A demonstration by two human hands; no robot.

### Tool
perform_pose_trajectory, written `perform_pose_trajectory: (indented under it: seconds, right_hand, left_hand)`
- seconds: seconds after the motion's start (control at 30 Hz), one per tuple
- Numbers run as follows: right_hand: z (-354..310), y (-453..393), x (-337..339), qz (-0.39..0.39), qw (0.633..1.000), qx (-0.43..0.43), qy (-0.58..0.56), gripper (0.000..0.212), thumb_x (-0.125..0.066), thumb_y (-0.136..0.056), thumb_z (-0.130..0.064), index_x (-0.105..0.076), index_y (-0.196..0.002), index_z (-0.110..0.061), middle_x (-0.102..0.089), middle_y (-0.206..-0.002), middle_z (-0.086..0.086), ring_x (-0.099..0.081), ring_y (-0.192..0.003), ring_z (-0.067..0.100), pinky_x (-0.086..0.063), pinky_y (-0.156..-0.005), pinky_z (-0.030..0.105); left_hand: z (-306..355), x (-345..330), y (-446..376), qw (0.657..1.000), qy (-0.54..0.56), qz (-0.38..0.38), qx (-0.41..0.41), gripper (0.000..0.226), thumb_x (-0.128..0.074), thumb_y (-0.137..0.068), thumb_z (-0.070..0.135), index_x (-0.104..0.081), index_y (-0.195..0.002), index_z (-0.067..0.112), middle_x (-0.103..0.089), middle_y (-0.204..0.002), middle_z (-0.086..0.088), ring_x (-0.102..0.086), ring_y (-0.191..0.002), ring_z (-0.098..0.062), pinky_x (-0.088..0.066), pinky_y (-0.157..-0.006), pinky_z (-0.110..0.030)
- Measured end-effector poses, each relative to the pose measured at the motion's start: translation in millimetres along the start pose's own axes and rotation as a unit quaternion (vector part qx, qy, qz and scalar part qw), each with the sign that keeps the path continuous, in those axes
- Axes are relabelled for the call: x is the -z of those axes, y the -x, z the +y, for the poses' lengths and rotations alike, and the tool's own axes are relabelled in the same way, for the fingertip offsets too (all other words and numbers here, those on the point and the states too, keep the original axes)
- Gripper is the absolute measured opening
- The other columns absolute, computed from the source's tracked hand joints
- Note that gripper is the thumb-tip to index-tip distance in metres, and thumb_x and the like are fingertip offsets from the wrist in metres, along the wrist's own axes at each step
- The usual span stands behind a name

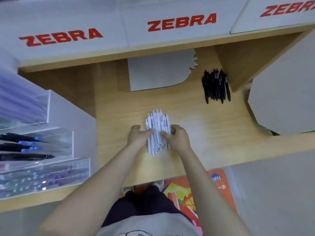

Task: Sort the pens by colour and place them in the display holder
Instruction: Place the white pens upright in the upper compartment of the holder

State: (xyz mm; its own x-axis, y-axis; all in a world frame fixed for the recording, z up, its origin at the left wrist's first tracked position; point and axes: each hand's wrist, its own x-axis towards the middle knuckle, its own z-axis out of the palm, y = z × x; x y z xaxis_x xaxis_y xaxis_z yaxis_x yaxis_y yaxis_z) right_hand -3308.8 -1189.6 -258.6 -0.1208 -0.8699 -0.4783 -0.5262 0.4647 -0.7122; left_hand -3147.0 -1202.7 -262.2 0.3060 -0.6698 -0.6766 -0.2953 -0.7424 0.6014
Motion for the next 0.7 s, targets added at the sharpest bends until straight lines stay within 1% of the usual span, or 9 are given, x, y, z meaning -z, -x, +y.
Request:
perform_pose_trajectory:
  seconds: [0.07, 0.13, 0.23, 0.3, 0.33, 0.4, 0.47, 0.6, 0.7]
  right_hand:
    - [-1, -7, -2, -0.004, 1.0, -0.013, -0.01, 0.034, -0.077, -0.08, -0.035, -0.062, -0.101, -0.014, -0.065, -0.09, 0.005, -0.059, -0.074, 0.019, -0.036, -0.053, 0.021]
    - [-4, -12, -1, -0.012, 0.999, -0.031, -0.019, 0.038, -0.078, -0.08, -0.035, -0.061, -0.106, -0.013, -0.065, -0.09, 0.002, -0.061, -0.078, 0.017, -0.041, -0.057, 0.022]
    - [-5, -17, -3, -0.054, 0.997, -0.042, -0.041, 0.03, -0.074, -0.083, -0.039, -0.068, -0.086, -0.01, -0.066, -0.077, 0.002, -0.06, -0.069, 0.015, -0.044, -0.063, 0.026]
    - [-5, -18, -5, -0.069, 0.995, -0.045, -0.052, 0.032, -0.073, -0.085, -0.039, -0.068, -0.085, -0.008, -0.065, -0.075, 0.001, -0.058, -0.068, 0.014, -0.044, -0.061, 0.026]
    - [-5, -19, -6, -0.071, 0.995, -0.048, -0.06, 0.032, -0.073, -0.085, -0.039, -0.066, -0.091, -0.008, -0.064, -0.08, -0.001, -0.059, -0.072, 0.013, -0.045, -0.062, 0.024]
    - [-7, -17, -5, -0.079, 0.991, -0.056, -0.093, 0.035, -0.074, -0.085, -0.036, -0.062, -0.103, -0.009, -0.063, -0.091, -0.003, -0.06, -0.081, 0.01, -0.046, -0.065, 0.018]
    - [-9, -17, -3, -0.087, 0.987, -0.067, -0.121, 0.037, -0.075, -0.085, -0.031, -0.06, -0.109, -0.008, -0.063, -0.097, -0.003, -0.061, -0.088, 0.011, -0.051, -0.075, 0.022]
    - [-9, -21, 4, -0.128, 0.975, -0.065, -0.167, 0.022, -0.072, -0.086, -0.018, -0.066, -0.107, -0.01, -0.07, -0.097, -0.001, -0.067, -0.091, 0.015, -0.053, -0.076, 0.024]
    - [-8, -24, 6, -0.164, 0.965, -0.068, -0.193, 0.023, -0.071, -0.087, -0.016, -0.07, -0.108, -0.009, -0.074, -0.1, 0.005, -0.071, -0.092, 0.02, -0.057, -0.077, 0.028]
  left_hand:
    - [-1, -8, -6, 1.0, -0.002, -0.009, -0.008, 0.062, -0.079, -0.08, 0.033, -0.056, -0.132, 0.008, -0.065, -0.125, -0.004, -0.067, -0.106, -0.023, -0.053, -0.094, -0.035]
    - [-3, -12, -9, 0.999, 0.021, -0.021, -0.017, 0.043, -0.08, -0.081, 0.028, -0.068, -0.117, 0.009, -0.073, -0.112, -0.006, -0.071, -0.093, -0.02, -0.056, -0.086, -0.032]
    - [-1, -13, -6, 0.997, 0.063, -0.046, -0.021, 0.028, -0.077, -0.084, 0.022, -0.071, -0.107, 0.007, -0.075, -0.1, -0.006, -0.07, -0.082, -0.014, -0.054, -0.068, -0.021]
    - [2, -12, -3, 0.996, 0.076, -0.05, -0.022, 0.022, -0.075, -0.087, 0.018, -0.071, -0.106, 0.007, -0.073, -0.096, -0.004, -0.068, -0.076, -0.009, -0.049, -0.057, -0.013]
    - [2, -11, -3, 0.994, 0.089, -0.058, -0.018, 0.022, -0.074, -0.087, 0.016, -0.07, -0.106, 0.007, -0.073, -0.096, -0.004, -0.068, -0.077, -0.01, -0.049, -0.058, -0.014]
    - [3, -7, -3, 0.989, 0.114, -0.089, -0.01, 0.025, -0.074, -0.088, 0.014, -0.068, -0.111, 0.007, -0.074, -0.102, -0.007, -0.071, -0.087, -0.017, -0.055, -0.071, -0.022]
    - [0, -3, -5, 0.985, 0.125, -0.117, -0.003, 0.031, -0.075, -0.087, 0.014, -0.066, -0.116, 0.009, -0.074, -0.109, -0.009, -0.071, -0.098, -0.022, -0.057, -0.086, -0.033]
    - [0, 2, -8, 0.978, 0.134, -0.16, 0.007, 0.035, -0.076, -0.085, 0.011, -0.067, -0.118, 0.012, -0.074, -0.11, -0.006, -0.072, -0.099, -0.02, -0.056, -0.081, -0.03]
    - [0, 3, -8, 0.968, 0.168, -0.182, 0.036, 0.03, -0.073, -0.087, 0.005, -0.068, -0.117, 0.007, -0.074, -0.109, -0.014, -0.071, -0.1, -0.028, -0.058, -0.086, -0.039]
